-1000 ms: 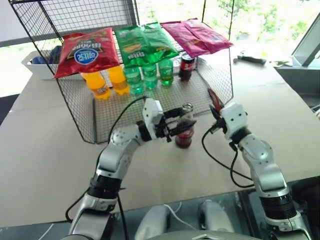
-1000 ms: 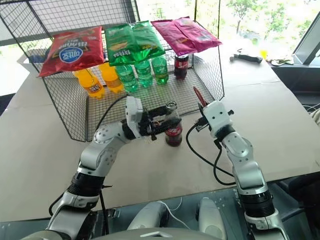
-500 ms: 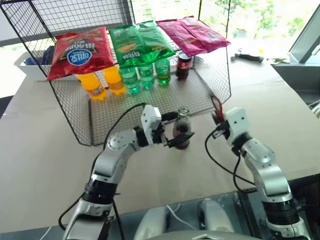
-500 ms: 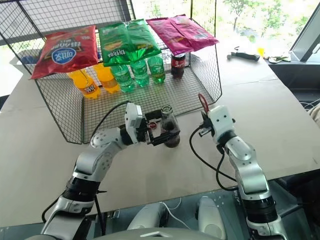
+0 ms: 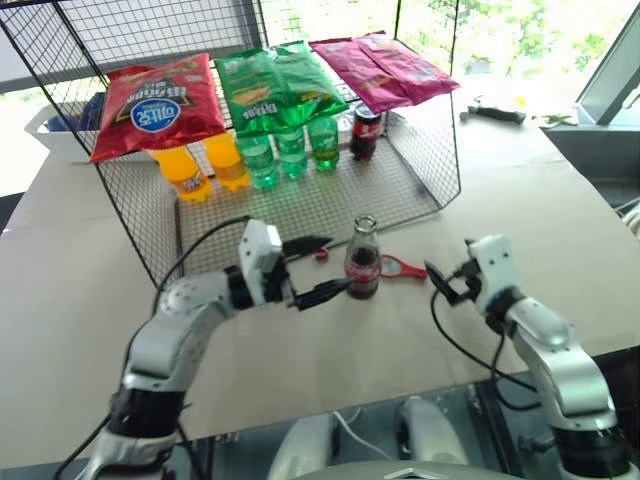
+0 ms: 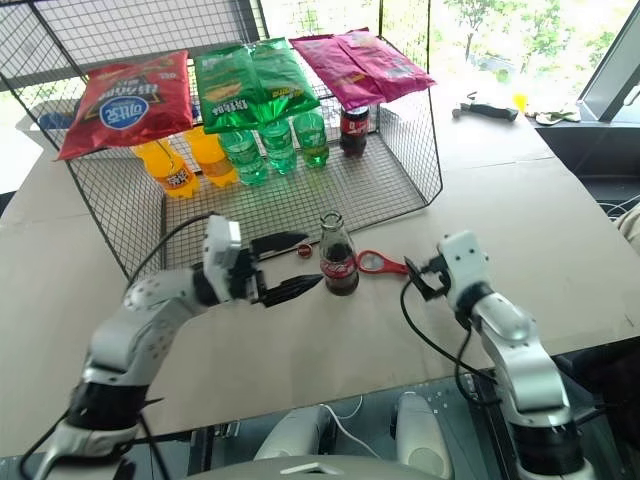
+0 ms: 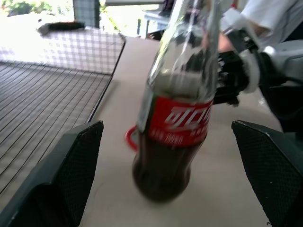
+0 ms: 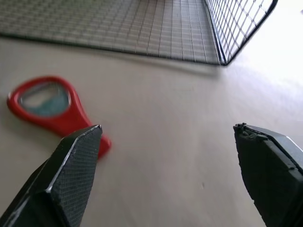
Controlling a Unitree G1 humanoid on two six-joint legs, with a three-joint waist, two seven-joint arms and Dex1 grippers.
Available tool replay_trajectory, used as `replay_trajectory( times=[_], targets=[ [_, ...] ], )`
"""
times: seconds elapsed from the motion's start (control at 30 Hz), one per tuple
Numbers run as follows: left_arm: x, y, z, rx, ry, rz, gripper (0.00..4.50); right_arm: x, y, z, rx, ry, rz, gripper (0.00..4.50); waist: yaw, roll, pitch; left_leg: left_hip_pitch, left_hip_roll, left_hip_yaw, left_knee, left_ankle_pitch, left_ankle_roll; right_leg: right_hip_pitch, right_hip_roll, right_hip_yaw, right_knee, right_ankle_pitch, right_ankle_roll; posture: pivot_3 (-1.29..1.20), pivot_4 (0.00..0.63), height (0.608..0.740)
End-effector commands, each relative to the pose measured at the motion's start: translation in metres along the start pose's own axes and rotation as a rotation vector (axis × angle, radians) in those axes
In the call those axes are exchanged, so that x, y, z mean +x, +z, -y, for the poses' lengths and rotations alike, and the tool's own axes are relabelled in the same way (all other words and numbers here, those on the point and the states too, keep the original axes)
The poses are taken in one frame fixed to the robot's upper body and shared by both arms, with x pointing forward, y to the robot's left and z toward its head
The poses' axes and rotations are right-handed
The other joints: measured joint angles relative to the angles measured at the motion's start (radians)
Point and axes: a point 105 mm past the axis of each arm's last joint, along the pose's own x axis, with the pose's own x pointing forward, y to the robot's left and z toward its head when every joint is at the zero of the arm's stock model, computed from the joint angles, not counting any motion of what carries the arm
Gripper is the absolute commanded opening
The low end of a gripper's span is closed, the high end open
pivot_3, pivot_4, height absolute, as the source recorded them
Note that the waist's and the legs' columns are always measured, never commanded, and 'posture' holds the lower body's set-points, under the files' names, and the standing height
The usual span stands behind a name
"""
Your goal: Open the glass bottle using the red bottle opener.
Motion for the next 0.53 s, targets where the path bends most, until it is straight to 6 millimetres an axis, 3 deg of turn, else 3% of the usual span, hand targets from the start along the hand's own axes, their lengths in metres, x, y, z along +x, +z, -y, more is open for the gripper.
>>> replay_trajectory(
  times=[0.03,0.13,0.27,0.37,0.53],
  targets=[
    [-0.02,0.006,0.002,0.016,0.105,-0.005,4.5,-0.015,0.015,0.004,-0.008,0.06,0.08,4.48,0.0,0.0,0.002,0.0,0.0,0.0,0.0,0.0,0.0,0.0,0.0,0.0,0.0,0.0,0.0,0.0,0.15,0.74],
    [-0.037,-0.006,0.009,-0.019,0.196,-0.042,4.5,-0.024,0.003,0.016,-0.02,0.047,0.04,4.48,0.001,-0.001,0.003,0.0,0.001,0.001,0.001,0.0,0.0,0.001,0.0,0.0,0.0,0.0,0.0,0.0,0.15,0.74],
    [-0.059,-0.032,0.025,-0.041,0.329,-0.109,4.5,-0.036,-0.003,0.017,0.008,0.136,0.07,4.48,0.003,-0.002,0.003,0.001,0.002,0.002,0.002,-0.001,0.001,0.002,0.0,0.0,0.0,0.0,0.0,0.0,0.15,0.74],
    [-0.066,-0.042,0.031,-0.045,0.382,-0.121,4.5,-0.041,0.001,0.012,0.019,0.234,0.154,4.48,0.005,-0.004,0.005,0.001,0.002,0.002,0.002,-0.001,0.002,0.003,0.0,0.0,0.0,0.0,0.0,0.0,0.15,0.74],
    [-0.07,-0.047,0.034,-0.025,0.439,-0.115,4.5,-0.042,-0.003,0.01,-0.018,0.295,0.151,4.48,0.009,-0.005,0.006,0.002,0.002,0.002,0.004,-0.003,0.005,0.005,0.0,0.0,0.0,0.0,0.0,0.0,0.15,0.74]
  ],
)
